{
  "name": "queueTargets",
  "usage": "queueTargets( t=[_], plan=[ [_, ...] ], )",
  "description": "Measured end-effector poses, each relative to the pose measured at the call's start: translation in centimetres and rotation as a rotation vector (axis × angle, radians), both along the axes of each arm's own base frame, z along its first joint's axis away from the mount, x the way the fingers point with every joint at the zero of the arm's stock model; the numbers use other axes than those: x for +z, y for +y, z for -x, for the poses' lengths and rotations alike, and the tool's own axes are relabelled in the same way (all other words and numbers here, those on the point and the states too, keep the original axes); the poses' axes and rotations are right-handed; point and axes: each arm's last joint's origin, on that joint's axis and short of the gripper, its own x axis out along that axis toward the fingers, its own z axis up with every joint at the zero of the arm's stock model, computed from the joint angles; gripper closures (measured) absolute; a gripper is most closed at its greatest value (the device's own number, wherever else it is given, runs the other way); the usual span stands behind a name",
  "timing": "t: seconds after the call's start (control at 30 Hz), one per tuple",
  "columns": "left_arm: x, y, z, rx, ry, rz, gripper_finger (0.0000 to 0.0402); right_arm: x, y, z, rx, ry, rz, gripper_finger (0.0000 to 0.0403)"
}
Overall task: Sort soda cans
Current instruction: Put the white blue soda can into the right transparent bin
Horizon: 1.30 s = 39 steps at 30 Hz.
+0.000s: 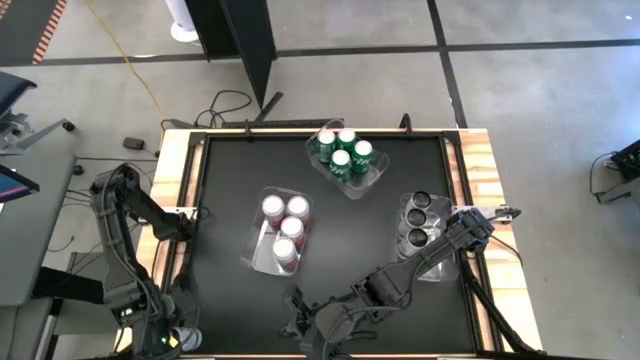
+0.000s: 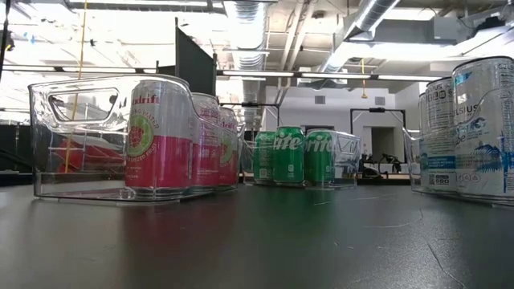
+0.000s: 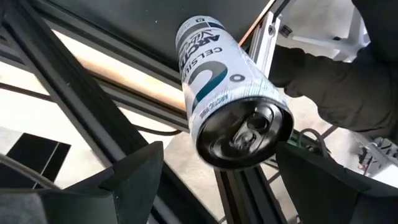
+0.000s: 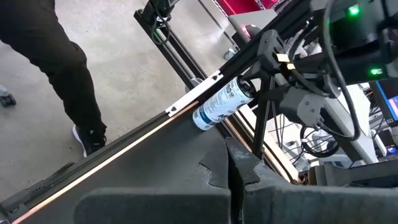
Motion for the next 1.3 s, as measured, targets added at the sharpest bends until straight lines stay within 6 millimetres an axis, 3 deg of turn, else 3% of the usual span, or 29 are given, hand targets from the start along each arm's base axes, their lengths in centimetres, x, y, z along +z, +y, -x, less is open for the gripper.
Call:
queueTargets(
  t=[0.2, 0.63, 0.97, 1.3],
  plan=[
    [-0.9, -0.7, -0.2, -0.035, 0.021, -0.018, 0.0094, 0.0, 0.0, 0.0, -0.002, 0.002, -0.007, 0.0400],
    [-0.6, -0.5, -0.1, -0.062, 0.012, 0.001, 0.0094, 0.0, 0.0, 0.0, -0.006, 0.006, -0.017, 0.0400],
    [0.4, -0.3, -0.3, 0.017, -0.074, 0.042, 0.0094, 0.0, 0.0, 0.0, -0.007, 0.006, -0.017, 0.0400],
    [0.2, -0.3, -0.3, 0.082, -0.046, 0.019, 0.0094, 0.0, 0.0, 0.0, -0.007, 0.007, -0.015, 0.0400]
  ],
)
